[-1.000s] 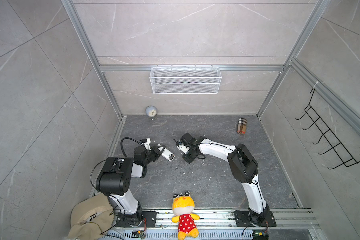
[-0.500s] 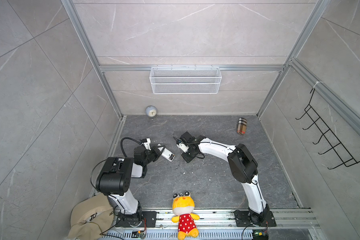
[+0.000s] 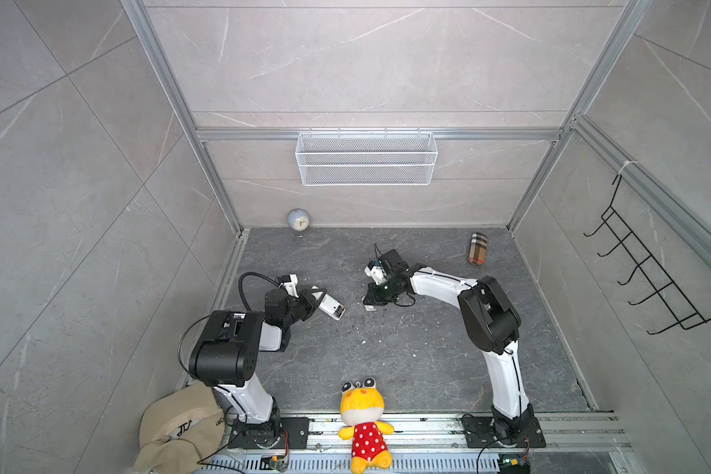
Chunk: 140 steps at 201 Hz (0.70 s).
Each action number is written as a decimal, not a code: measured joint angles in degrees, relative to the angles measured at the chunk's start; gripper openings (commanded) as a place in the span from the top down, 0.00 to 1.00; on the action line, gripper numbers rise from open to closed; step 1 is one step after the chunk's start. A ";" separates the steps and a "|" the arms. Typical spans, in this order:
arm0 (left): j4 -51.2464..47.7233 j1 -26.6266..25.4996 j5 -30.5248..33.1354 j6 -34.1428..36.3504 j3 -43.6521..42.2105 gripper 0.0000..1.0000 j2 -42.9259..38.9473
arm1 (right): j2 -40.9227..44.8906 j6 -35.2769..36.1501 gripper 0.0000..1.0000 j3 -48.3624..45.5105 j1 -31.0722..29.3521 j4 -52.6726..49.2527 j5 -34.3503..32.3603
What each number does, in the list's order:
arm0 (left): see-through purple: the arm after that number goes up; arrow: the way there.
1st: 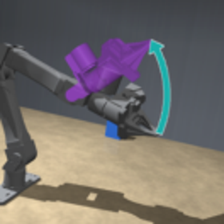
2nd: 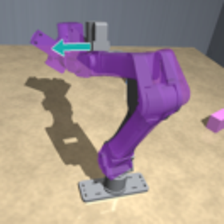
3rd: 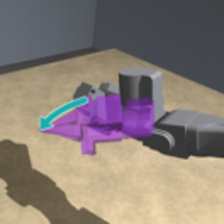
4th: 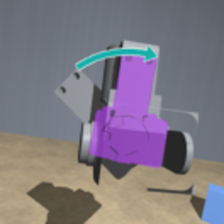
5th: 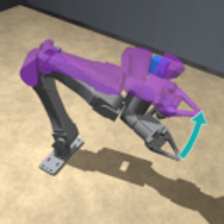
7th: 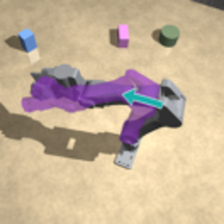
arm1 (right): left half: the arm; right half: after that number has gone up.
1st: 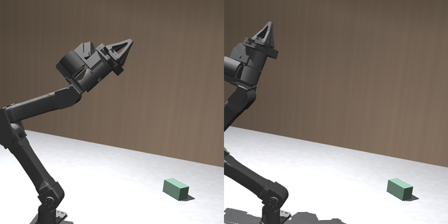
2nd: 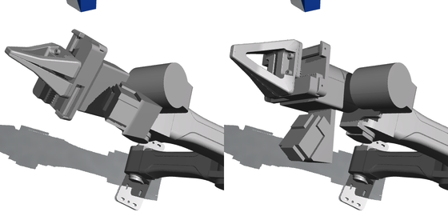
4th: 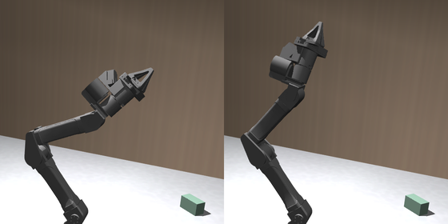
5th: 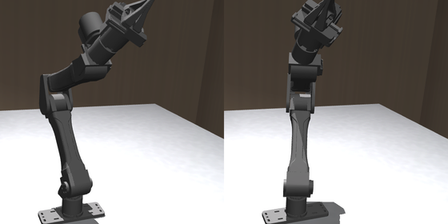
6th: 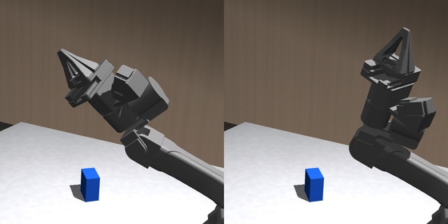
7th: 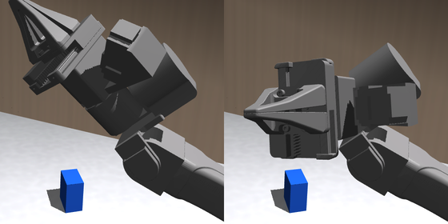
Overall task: Load the batteries into the remote control
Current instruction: 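Close the right gripper on the white cover and lift it off the table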
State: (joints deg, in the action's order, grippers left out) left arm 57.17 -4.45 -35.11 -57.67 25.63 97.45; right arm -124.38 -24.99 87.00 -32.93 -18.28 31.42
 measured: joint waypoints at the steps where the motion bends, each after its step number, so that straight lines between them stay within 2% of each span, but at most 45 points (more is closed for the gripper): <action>1: -0.09 0.00 0.00 0.02 0.00 0.90 0.00 | 0.00 -0.17 0.98 -0.11 0.07 0.22 0.20; 26: -4.24 -0.02 0.04 0.42 0.96 0.90 0.00 | 0.00 -5.31 0.99 -3.48 1.68 7.69 5.77; 70: -9.62 -1.29 1.31 0.68 3.02 0.90 -0.35 | 0.00 -12.31 1.00 -8.63 2.47 19.47 11.63; 140: -20.61 -6.78 6.12 3.54 11.34 0.90 -0.37 | -0.07 -23.65 1.00 -14.95 4.68 37.68 16.65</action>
State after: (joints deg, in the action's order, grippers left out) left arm 36.56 -11.22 -28.99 -54.13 36.97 97.08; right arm -124.44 -48.64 72.05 -28.25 19.40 48.07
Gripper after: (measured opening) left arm 0.177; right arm 0.045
